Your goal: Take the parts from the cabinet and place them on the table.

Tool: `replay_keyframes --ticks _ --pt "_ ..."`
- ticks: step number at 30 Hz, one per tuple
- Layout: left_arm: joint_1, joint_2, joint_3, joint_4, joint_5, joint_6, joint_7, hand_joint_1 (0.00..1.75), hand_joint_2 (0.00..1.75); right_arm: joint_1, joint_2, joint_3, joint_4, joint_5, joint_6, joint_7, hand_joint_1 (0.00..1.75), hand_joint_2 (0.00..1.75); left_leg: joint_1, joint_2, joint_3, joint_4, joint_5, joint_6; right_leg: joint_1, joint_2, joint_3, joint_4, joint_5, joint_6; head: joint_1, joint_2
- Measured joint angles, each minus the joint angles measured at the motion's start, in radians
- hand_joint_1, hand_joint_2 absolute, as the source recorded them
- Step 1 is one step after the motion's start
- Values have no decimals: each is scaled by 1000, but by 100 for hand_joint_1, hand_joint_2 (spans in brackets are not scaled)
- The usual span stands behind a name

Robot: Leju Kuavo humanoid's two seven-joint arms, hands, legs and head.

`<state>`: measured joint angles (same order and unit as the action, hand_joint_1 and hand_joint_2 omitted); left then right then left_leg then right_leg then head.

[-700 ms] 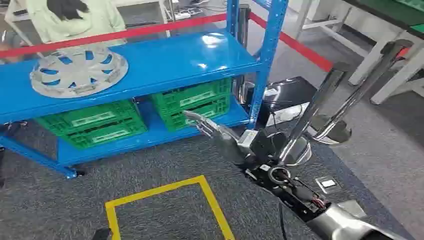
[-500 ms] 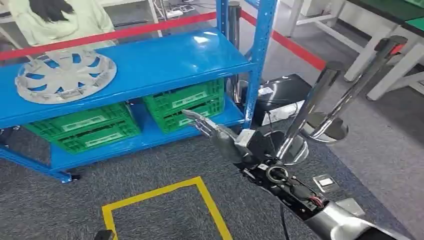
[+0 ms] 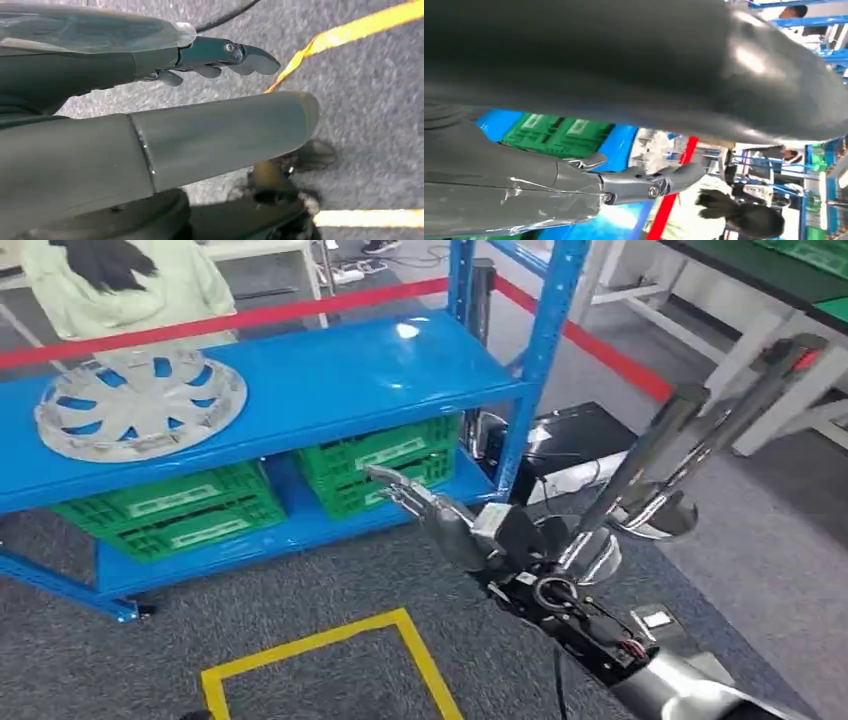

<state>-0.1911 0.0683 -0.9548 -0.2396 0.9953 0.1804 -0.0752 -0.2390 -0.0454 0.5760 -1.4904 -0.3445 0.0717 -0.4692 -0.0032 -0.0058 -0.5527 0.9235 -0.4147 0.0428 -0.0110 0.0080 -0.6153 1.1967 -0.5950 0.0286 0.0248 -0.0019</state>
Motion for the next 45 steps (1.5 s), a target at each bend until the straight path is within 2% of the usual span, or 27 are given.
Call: replay_keyframes --ticks 2,3,4,6,8,10,12,13,14,16,17,18,19,21,22,26,28,31,32,33,34,36,37,41,43,44,45 --pt "2 0 0 0 0 4 0 0 0 10 0 0 0 0 -1 0 0 0 -1 -1 17 0 -15 0 0 0 -74 99 -8 2 4 0" --pt "3 0 0 0 0 4 0 0 0 13 0 0 0 0 -1 0 0 0 -1 -2 29 0 -24 0 0 0 -76 76 24 1 8 0" --pt "5 -1 0 0 0 4 0 0 0 13 0 -1 0 0 -2 0 0 0 -1 -4 42 1 -33 -2 0 0 -59 12 76 -2 12 0" --pt "6 -2 0 0 0 4 0 0 0 12 0 -3 0 0 -2 -1 0 0 -1 -4 74 1 -56 -9 1 -2 10 -181 201 -10 23 0" --pt "1 -2 0 0 0 4 0 0 0 11 0 -3 0 4 -2 -1 0 0 -7 -5 75 8 -70 -21 4 0 44 -235 186 -17 17 0" --pt "0 -1 0 0 0 4 0 0 0 12 0 -2 -3 4 -2 0 0 0 -3 -4 75 0 -71 -28 9 3 38 -230 181 -25 9 0" --pt "0 1 0 0 0 6 0 0 0 12 0 -6 -7 4 -3 0 0 0 -2 -3 80 5 -86 -40 0 6 53 -244 179 -32 13 0" --pt "-1 0 0 0 0 6 -1 0 0 10 0 -6 -11 5 -3 -1 0 0 -1 -1 58 52 -103 -47 1 5 60 -248 175 -38 4 0" --pt "-2 -1 0 0 0 6 -1 0 0 9 0 -6 -14 5 -3 0 0 0 1 -1 13 130 -132 -52 1 3 63 -249 172 -42 -5 0" --pt "0 -2 0 0 0 6 -2 0 0 11 0 -5 -15 5 -3 1 0 0 5 -1 -102 306 -182 -61 1 2 71 -249 160 -44 -9 0" --pt "3 -2 0 0 0 6 -2 0 0 13 1 -5 -14 5 -3 2 0 0 7 -1 -145 356 -181 -64 1 2 78 -249 154 -44 -9 0" --pt "4 -2 0 0 0 6 -2 0 0 13 0 -5 -14 5 -3 2 0 0 9 -1 -160 349 -151 -65 1 4 88 -249 147 -44 -10 0" --pt "7 -2 0 0 1 6 -2 0 0 13 1 -5 -14 5 -3 2 0 0 11 -1 -147 292 -95 -64 1 6 101 -249 138 -43 -10 0" --pt "6 0 0 0 1 6 -2 0 0 13 0 -5 -14 5 -3 2 0 0 13 0 -79 94 37 -58 0 6 128 -249 119 -37 -16 0" --pt "6 0 0 0 1 6 -2 0 0 12 1 -5 -14 5 -3 2 0 0 12 0 -59 34 51 -52 1 6 131 -250 112 -33 -19 0" --pt "2 0 0 0 0 6 -3 0 0 11 1 -5 -19 5 -3 2 0 0 -3 -1 -52 26 23 -28 0 8 137 -257 93 -11 -19 0" --pt "1 -2 0 0 0 6 -5 0 0 12 1 -6 -25 5 -3 3 0 0 5 -1 -32 15 18 -15 -3 3 134 -213 73 -2 -16 0" --pt "-1 -1 0 0 0 7 -5 0 0 15 1 -6 -26 5 -3 4 0 0 3 1 -12 15 0 -2 -2 1 -8 36 -25 4 -4 0" --pt "0 -1 0 0 0 7 -5 0 0 18 1 -6 -26 5 -3 5 0 0 3 0 -4 15 -8 -1 -2 1 -52 98 -34 6 -1 0" --pt "1 -1 0 0 0 7 -5 0 0 20 1 -6 -26 5 -3 5 0 0 2 -1 7 15 -16 -2 -2 1 -70 104 -13 5 1 0" --pt "2 -2 0 0 0 7 -5 0 0 19 1 -6 -26 5 -3 5 0 0 2 -3 21 15 -25 -3 -2 0 -61 57 36 3 5 0" --pt "3 -5 0 0 -1 7 -5 0 0 18 0 -8 -26 5 -3 5 0 0 3 -5 50 15 -43 -8 -1 0 2 -127 162 -6 16 0" --pt "5 -5 0 0 0 7 -5 0 0 18 0 -8 -26 5 -3 6 0 0 2 -5 56 15 -52 -13 1 -3 27 -209 204 -11 22 0" --pt "0 -5 0 0 0 7 -5 0 0 20 0 -6 -29 5 -3 7 0 0 -2 -5 51 11 -61 -30 7 2 23 -228 187 -24 9 0" --pt "0 -1 0 0 -1 7 -5 0 0 20 1 -8 -32 5 -5 8 0 0 -1 3 56 20 -75 -42 -1 3 44 -240 185 -32 11 0" --pt "-1 -3 0 0 -1 7 -6 0 0 16 1 -8 -33 5 -4 7 0 0 -1 4 36 62 -93 -48 -1 3 52 -244 180 -36 3 0" --pt "-3 -3 0 0 -2 7 -6 0 0 14 1 -7 -33 5 -4 8 0 0 1 4 -13 144 -124 -52 -1 1 57 -246 178 -39 -7 0"
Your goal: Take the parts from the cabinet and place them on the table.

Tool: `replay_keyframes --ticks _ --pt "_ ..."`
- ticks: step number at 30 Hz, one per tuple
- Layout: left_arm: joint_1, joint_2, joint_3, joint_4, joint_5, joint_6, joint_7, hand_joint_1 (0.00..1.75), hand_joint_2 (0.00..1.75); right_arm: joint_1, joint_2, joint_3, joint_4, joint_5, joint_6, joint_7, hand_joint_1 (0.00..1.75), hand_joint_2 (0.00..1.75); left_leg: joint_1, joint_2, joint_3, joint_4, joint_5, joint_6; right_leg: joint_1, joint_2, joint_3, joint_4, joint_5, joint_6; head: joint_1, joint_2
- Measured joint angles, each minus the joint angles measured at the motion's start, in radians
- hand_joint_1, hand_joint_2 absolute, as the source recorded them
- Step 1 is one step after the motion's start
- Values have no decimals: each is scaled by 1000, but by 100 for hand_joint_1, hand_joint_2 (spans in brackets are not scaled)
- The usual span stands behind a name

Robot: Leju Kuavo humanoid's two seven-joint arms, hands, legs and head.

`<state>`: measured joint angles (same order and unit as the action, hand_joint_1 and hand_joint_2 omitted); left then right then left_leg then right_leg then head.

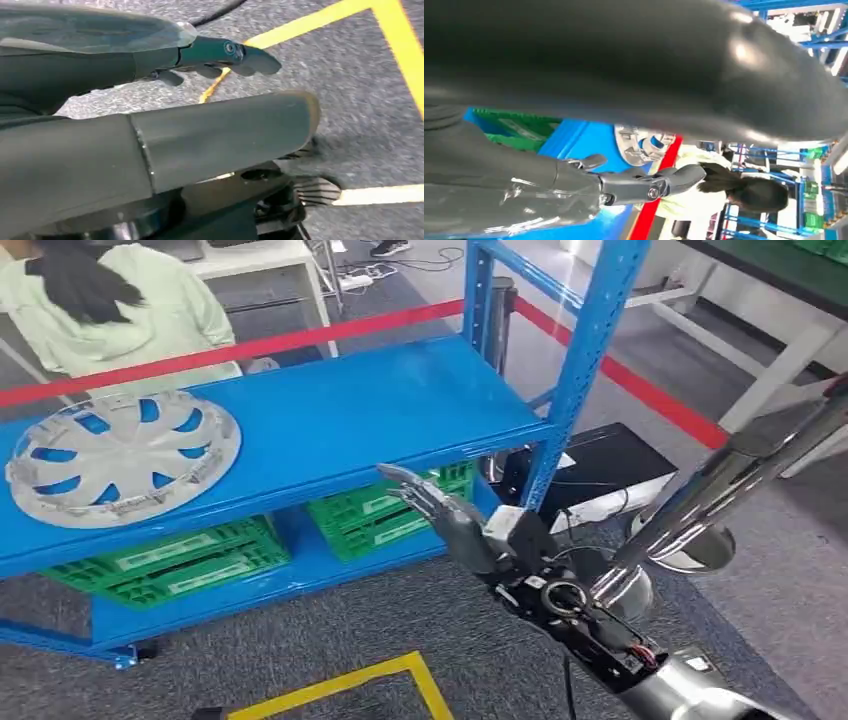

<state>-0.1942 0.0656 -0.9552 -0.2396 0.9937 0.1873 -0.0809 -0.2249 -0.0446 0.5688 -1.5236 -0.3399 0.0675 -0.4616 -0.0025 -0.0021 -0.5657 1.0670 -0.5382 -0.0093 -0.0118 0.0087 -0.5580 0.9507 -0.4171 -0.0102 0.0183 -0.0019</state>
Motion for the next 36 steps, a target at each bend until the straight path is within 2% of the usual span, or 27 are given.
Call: replay_keyframes --ticks 2,3,4,5,6,7,8,12,13,14,16,17,18,19,20,22,23,24,27,28,29,30,32,33,34,35,36 --pt "-2 -1 0 0 0 0 0 0 0 1 0 0 0 0 0 1 0 0 3 0 -105 159 -44 -5 1 -1 6 0 -9 -2 -5 0" --pt "1 -1 0 0 0 0 0 0 0 2 0 0 1 0 0 2 0 0 4 0 -151 212 -42 -5 1 0 12 0 -15 -2 -5 0" --pt "4 -1 0 0 0 0 0 0 0 3 0 0 1 0 0 2 0 0 5 0 -159 196 -6 -5 1 2 22 0 -23 -1 -5 0" --pt "6 0 0 0 1 0 0 0 0 3 0 0 0 0 0 2 0 0 6 0 -139 131 50 -2 1 4 34 0 -30 0 -9 0" --pt "6 1 0 0 1 0 0 0 0 2 0 0 0 0 0 2 0 0 6 0 -103 32 115 2 1 5 47 0 -38 2 -10 0" --pt "4 2 0 0 1 0 0 0 0 2 0 0 0 0 0 2 0 0 6 0 -65 -62 164 6 0 5 57 -1 -46 5 -11 0" --pt "2 2 0 0 1 0 0 0 0 1 0 0 0 0 0 2 0 0 3 0 -46 -116 170 10 5 5 58 0 -54 11 -14 0" --pt "-2 1 0 0 2 0 0 0 0 -1 0 0 -1 0 0 2 0 0 -3 -2 -35 -121 150 29 5 6 70 -8 -77 32 -9 0" --pt "-1 -1 0 0 2 0 0 0 0 0 0 0 -3 0 0 2 0 0 2 -1 -25 -128 150 33 0 4 68 4 -81 36 -8 0" --pt "-1 -2 0 0 1 0 0 0 0 -2 0 0 -4 0 0 1 0 0 1 -1 -18 -129 143 41 2 0 51 45 -101 38 -6 0" --pt "-2 0 0 0 2 0 0 0 0 -2 0 0 -5 0 -1 1 0 0 0 0 -6 -128 133 50 2 0 -35 214 -170 42 5 0" --pt "-2 0 0 0 2 0 0 0 0 1 0 0 -5 0 -2 1 0 0 -1 0 1 -128 126 52 2 0 -92 309 -199 43 7 0" --pt "-1 0 0 0 2 0 0 0 0 4 0 0 -5 0 -2 1 0 0 -3 -2 11 -128 118 53 2 -1 -131 360 -200 44 11 0" --pt "1 0 0 0 2 0 0 0 0 6 0 0 -5 0 -2 2 0 0 -3 -3 22 -128 110 53 2 -1 -140 350 -173 42 13 0" --pt "2 0 0 0 2 0 0 0 0 5 0 0 -4 0 -2 2 0 0 -4 -5 35 -128 102 52 3 -1 -126 293 -122 37 17 0" --pt "1 -3 0 0 2 0 0 0 0 4 0 -1 -5 0 -2 2 0 0 -4 -7 62 -128 84 47 6 -1 -60 109 -4 25 25 0" --pt "2 -4 0 0 2 0 0 0 0 3 0 -1 -4 0 -2 2 0 0 -5 -7 67 -129 74 43 10 -3 -38 31 26 18 29 0" --pt "-1 -5 0 0 2 0 0 0 0 1 0 0 -5 0 -2 2 0 0 -11 -8 70 -123 65 37 14 -2 -19 10 8 17 24 0" --pt "-3 -5 0 0 2 0 0 0 0 2 0 -1 -5 0 -2 2 0 0 -7 -7 75 -133 61 25 14 2 -14 11 4 7 16 0" --pt "-4 -2 0 0 2 0 0 0 0 2 0 -2 -6 0 -2 2 0 0 -9 -6 78 -129 54 18 4 2 -1 -1 6 3 20 0" --pt "-4 -3 0 0 2 0 0 0 0 0 0 -2 -6 0 -3 1 0 0 -7 -5 69 -100 42 12 4 3 6 -7 4 1 16 0" --pt "-6 -4 0 0 2 0 0 0 0 -3 0 -1 -6 0 -3 1 0 0 -3 -5 32 -37 13 6 4 1 9 -8 2 -3 4 0" --pt "-6 -4 0 0 2 0 0 0 0 -1 0 -1 -6 0 -3 2 0 0 4 -5 -80 145 -48 -2 4 1 14 -8 -7 -6 -2 0" --pt "-3 -5 0 0 2 0 0 0 0 0 0 0 -6 0 -3 2 0 0 6 -5 -125 205 -54 -6 4 1 19 -8 -13 -6 -3 0" --pt "-2 -6 0 0 2 0 0 0 0 1 0 0 -6 0 -3 2 0 0 9 -5 -146 210 -31 -8 3 2 28 -8 -19 -5 -3 0" --pt "0 -6 0 0 2 2 0 0 0 2 0 0 -6 0 -3 2 0 0 12 -4 -138 167 17 -10 2 4 39 -8 -27 -4 -5 0" --pt "1 -5 0 0 2 2 0 0 0 2 0 0 -6 0 -3 2 0 0 15 -4 -111 87 76 -9 2 4 50 -8 -35 -2 -6 0"
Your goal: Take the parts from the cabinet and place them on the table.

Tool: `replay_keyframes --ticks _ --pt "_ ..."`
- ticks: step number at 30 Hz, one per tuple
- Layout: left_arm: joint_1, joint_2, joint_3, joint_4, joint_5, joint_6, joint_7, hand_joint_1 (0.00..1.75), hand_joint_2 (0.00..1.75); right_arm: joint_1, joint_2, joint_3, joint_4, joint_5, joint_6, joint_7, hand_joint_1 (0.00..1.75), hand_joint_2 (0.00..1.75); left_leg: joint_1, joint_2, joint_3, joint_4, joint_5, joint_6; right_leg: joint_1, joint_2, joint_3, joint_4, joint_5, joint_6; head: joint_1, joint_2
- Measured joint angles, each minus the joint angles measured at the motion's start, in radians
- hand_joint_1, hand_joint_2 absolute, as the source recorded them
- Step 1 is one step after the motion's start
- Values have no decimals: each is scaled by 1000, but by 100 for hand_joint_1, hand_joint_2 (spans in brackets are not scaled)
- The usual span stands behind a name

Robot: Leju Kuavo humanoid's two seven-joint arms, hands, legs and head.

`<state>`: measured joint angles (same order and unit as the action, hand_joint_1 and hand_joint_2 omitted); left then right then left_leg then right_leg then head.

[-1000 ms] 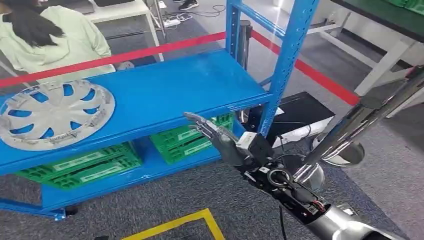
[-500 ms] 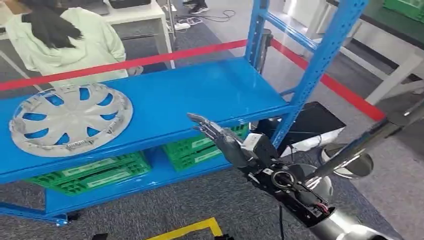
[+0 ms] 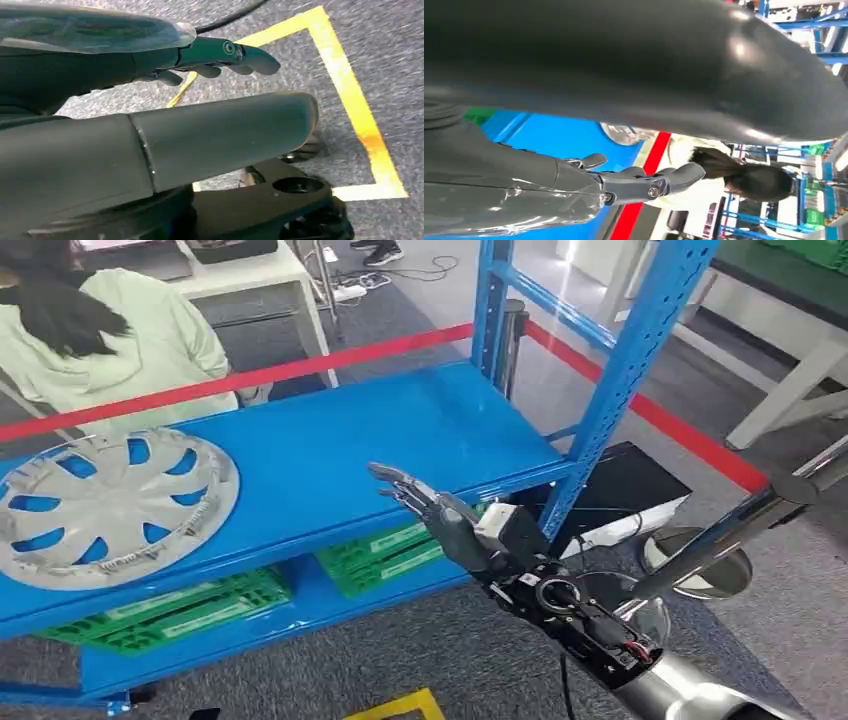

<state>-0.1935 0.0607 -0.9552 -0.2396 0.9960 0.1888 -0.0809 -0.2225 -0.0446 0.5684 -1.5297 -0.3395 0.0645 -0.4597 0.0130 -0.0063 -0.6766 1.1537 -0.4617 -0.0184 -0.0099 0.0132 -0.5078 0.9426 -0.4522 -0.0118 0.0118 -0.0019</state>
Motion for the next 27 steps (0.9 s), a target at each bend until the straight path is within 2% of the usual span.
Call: replay_keyframes --ticks 1,2,3,5,6,11,13,14,15,20,21,22,23,25,26,27 --pt "-1 0 0 0 0 0 0 0 0 0 0 0 0 0 0 0 0 0 1 1 37 -100 60 2 -1 0 12 0 -8 3 0 0" --pt "0 0 0 0 0 1 0 0 0 -1 0 0 0 0 0 0 0 0 2 2 69 -193 101 5 -1 0 16 -1 -17 9 -3 0" --pt "-5 0 0 0 0 2 0 0 0 -2 0 0 0 0 0 0 0 0 -7 1 79 -209 85 8 6 2 18 2 -23 17 -10 0" --pt "-5 -1 0 0 2 2 0 0 0 -3 0 0 0 0 0 0 0 0 -6 0 80 -209 84 19 3 3 19 5 -30 22 -2 0" --pt "-4 -5 0 0 3 -1 0 0 0 -2 0 -1 0 0 0 0 0 0 -6 0 80 -210 82 8 4 2 20 6 -32 3 1 0" --pt "-5 -3 0 0 5 -1 0 0 0 -4 0 -1 1 5 0 0 0 0 -11 -3 80 -209 77 19 1 0 27 -5 -32 4 10 0" --pt "-6 -3 0 0 2 -1 0 0 0 -5 0 -1 2 16 0 1 0 0 -15 -3 80 -205 73 25 -1 0 29 -12 -30 12 14 0" --pt "-7 -3 0 0 2 -1 0 0 0 -5 0 0 2 18 0 2 0 0 -19 -3 79 -203 71 31 -3 -1 32 -15 -32 28 13 0" --pt "-7 -3 0 0 1 0 0 0 0 -5 0 0 3 19 0 2 0 0 -19 -3 80 -201 69 34 -3 -1 33 -15 -33 34 14 0" --pt "-14 -1 0 0 -4 0 2 0 0 -6 1 1 6 37 -5 2 0 0 -23 -5 80 -201 65 43 -9 -4 37 -19 -34 46 9 0" --pt "-16 -2 0 0 -4 0 3 0 0 -7 1 2 6 37 -6 2 0 0 -14 -5 88 -215 69 50 -3 -6 43 -21 -38 51 9 0" --pt "-15 -3 0 0 -4 0 3 0 0 -7 1 1 6 37 -6 2 0 0 -10 -6 100 -226 73 52 -8 -8 43 -4 -47 51 9 0" --pt "-17 -3 0 0 -5 0 3 0 0 -11 1 1 6 37 -6 1 0 0 -7 -7 105 -230 74 56 -7 -8 18 50 -79 52 13 0" --pt "-19 -2 0 0 -5 0 3 0 0 -9 1 1 8 37 -8 2 0 0 -7 -13 105 -230 73 57 -10 -8 -75 232 -161 57 25 0" --pt "-19 -2 0 0 -5 0 3 0 0 -6 1 1 10 37 -9 2 0 0 -7 -19 105 -230 73 56 -11 -8 -115 303 -183 60 25 0" --pt "-19 -2 0 0 -5 0 3 0 0 -5 1 2 11 37 -9 2 0 0 -7 -26 106 -229 72 56 -13 -8 -133 327 -178 61 25 0"
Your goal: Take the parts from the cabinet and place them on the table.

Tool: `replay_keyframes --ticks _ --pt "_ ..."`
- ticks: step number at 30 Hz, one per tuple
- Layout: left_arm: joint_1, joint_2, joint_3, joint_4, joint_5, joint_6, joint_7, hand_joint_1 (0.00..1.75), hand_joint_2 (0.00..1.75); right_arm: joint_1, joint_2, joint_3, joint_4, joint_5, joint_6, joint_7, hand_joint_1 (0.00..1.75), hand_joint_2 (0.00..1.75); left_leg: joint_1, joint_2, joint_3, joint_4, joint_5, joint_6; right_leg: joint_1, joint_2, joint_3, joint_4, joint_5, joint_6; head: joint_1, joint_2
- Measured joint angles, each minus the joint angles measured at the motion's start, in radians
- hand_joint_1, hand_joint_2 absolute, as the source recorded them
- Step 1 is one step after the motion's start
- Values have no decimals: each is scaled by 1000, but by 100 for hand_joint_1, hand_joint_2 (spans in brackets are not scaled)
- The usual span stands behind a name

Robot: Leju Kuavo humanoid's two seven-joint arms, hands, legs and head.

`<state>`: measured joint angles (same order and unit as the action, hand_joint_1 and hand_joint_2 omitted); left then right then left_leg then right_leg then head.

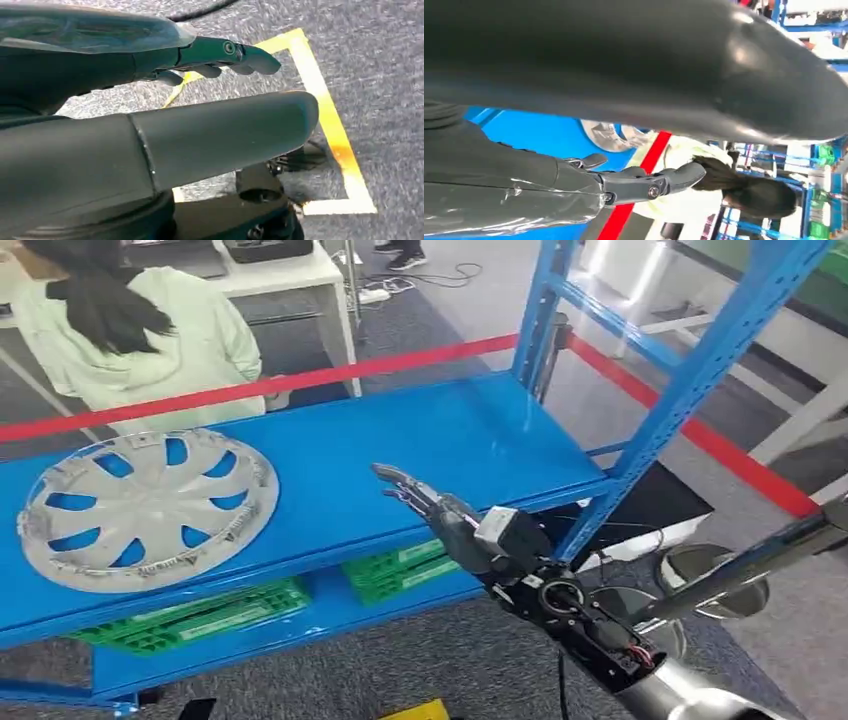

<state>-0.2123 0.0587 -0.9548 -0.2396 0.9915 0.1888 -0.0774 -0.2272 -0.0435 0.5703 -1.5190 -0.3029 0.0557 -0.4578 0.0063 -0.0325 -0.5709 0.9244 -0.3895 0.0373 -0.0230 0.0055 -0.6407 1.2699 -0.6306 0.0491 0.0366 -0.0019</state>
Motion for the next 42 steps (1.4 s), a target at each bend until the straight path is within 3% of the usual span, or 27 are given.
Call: replay_keyframes --ticks 1,3,4,5,9,10,11,12,14,15,16,18,19,20,24,25,27,29,31,33,34,35,36,39,40,41,42 --pt "0 0 0 0 0 0 0 0 0 0 0 0 0 0 0 0 0 0 2 -10 1 2 -1 -3 -3 0 7 -25 30 1 2 0" --pt "0 -2 0 0 0 0 0 0 0 0 0 -1 0 0 -2 0 0 0 9 -33 1 14 -7 -16 -9 8 81 -196 133 3 4 0" --pt "0 -2 0 0 0 0 0 0 0 -1 0 -1 0 0 -3 0 0 0 13 -43 0 22 -11 -23 -16 34 120 -284 172 7 8 0" --pt "-2 0 0 0 -1 0 0 0 0 -1 0 -1 2 0 -3 0 0 0 9 -51 -7 31 -14 -34 -11 71 126 -302 155 10 11 0" --pt "0 2 0 0 -3 0 0 0 0 -2 0 1 4 0 -3 1 0 0 17 -82 -15 16 4 -62 -4 29 121 -305 169 -28 -4 0" --pt "2 3 0 0 -3 0 0 0 0 -5 2 1 4 0 -5 1 0 0 19 -60 -18 28 -6 -63 -7 16 123 -310 174 -36 -5 0" --pt "0 2 0 0 -3 0 0 0 0 -5 3 2 3 0 -5 0 0 0 13 -16 -40 72 -37 -65 -5 8 123 -311 174 -43 -21 0" --pt "-3 1 0 0 -3 0 0 0 0 -4 3 2 4 0 -5 0 0 0 13 4 -76 146 -76 -67 -2 -4 121 -311 174 -48 -31 0" --pt "-5 0 0 0 -3 0 0 0 0 -2 3 2 8 0 -5 0 0 0 13 19 -159 318 -148 -70 6 -31 119 -311 172 -52 -32 0" --pt "-5 0 0 0 -3 0 0 0 0 -2 3 3 9 0 -5 1 0 0 13 22 -184 367 -157 -69 10 -44 119 -311 171 -54 -32 0" --pt "-3 -1 0 0 -3 0 1 0 0 -2 3 3 9 0 -5 1 0 0 11 23 -178 356 -141 -65 13 -54 120 -311 170 -56 -32 0" --pt "-3 1 0 0 -3 0 1 0 0 -2 3 3 9 0 -5 1 0 0 6 30 -108 227 -72 -53 17 -74 125 -311 166 -57 -32 0" --pt "-4 2 0 0 -3 0 1 0 0 -3 3 3 9 0 -5 1 0 0 -5 59 -34 91 -18 -38 20 -89 131 -311 162 -56 -32 0" --pt "-7 4 0 0 -3 0 1 0 0 -4 4 3 9 0 -5 0 0 0 -21 114 -6 29 -22 -25 23 -98 133 -311 158 -53 -32 0" --pt "-8 4 0 0 -3 0 1 0 0 -6 5 6 9 0 -5 0 0 0 -26 68 -11 21 -17 -14 29 -139 141 -315 150 -39 -28 0" --pt "-6 3 0 0 -3 0 2 0 0 -6 5 6 8 0 -5 0 0 0 -10 57 0 10 -11 -9 27 -127 138 -312 141 -32 -28 0" --pt "-8 2 0 0 -3 0 2 0 0 -8 5 5 8 0 -6 -2 0 0 -8 38 3 7 -10 -3 17 -32 102 -218 88 -25 -18 0" --pt "-11 0 0 0 -3 0 2 0 0 -3 5 5 11 0 -6 0 0 0 -7 13 3 7 -11 -1 13 -12 14 -41 16 -18 -5 0" --pt "-8 -1 0 0 -3 0 2 0 0 0 5 5 14 0 -5 0 0 0 -6 -19 5 8 -11 -2 10 -11 -27 18 22 -12 -1 0" --pt "-7 -3 0 0 -3 0 2 0 0 -1 5 5 15 0 -6 0 0 0 -1 -51 8 14 -14 -6 6 -4 25 -115 116 -10 3 0" --pt "-8 -3 0 0 -2 0 2 0 0 -3 5 5 15 0 -5 0 0 0 2 -66 9 19 -18 -12 1 20 68 -215 170 -8 6 0" --pt "-8 -2 0 0 -2 0 2 0 0 -3 5 5 16 0 -5 -1 0 0 3 -77 5 23 -21 -17 -9 83 92 -277 179 -5 10 0" --pt "-11 -2 0 0 -2 1 2 0 0 -2 5 5 17 0 -5 -1 0 0 -1 -90 -5 35 -22 -25 -13 112 101 -300 170 -6 8 0" --pt "-4 -1 0 0 0 2 2 0 0 -2 5 5 17 11 -3 -1 0 0 8 -131 -18 22 -6 -48 -2 75 103 -294 174 -24 0 0" --pt "-2 7 0 1 0 2 2 0 0 -6 8 5 17 13 -3 -1 0 0 8 -126 -21 24 -8 -51 -11 58 108 -304 180 -33 0 0" --pt "0 1 -1 1 0 2 2 0 0 -8 8 5 17 13 -2 -1 0 0 1 -52 -29 44 -21 -55 -11 43 113 -308 181 -38 -3 0" --pt "-2 0 0 1 1 2 2 0 0 -8 8 6 17 14 -1 -3 0 0 1 -5 -57 97 -53 -61 -8 27 114 -310 180 -45 -23 0"
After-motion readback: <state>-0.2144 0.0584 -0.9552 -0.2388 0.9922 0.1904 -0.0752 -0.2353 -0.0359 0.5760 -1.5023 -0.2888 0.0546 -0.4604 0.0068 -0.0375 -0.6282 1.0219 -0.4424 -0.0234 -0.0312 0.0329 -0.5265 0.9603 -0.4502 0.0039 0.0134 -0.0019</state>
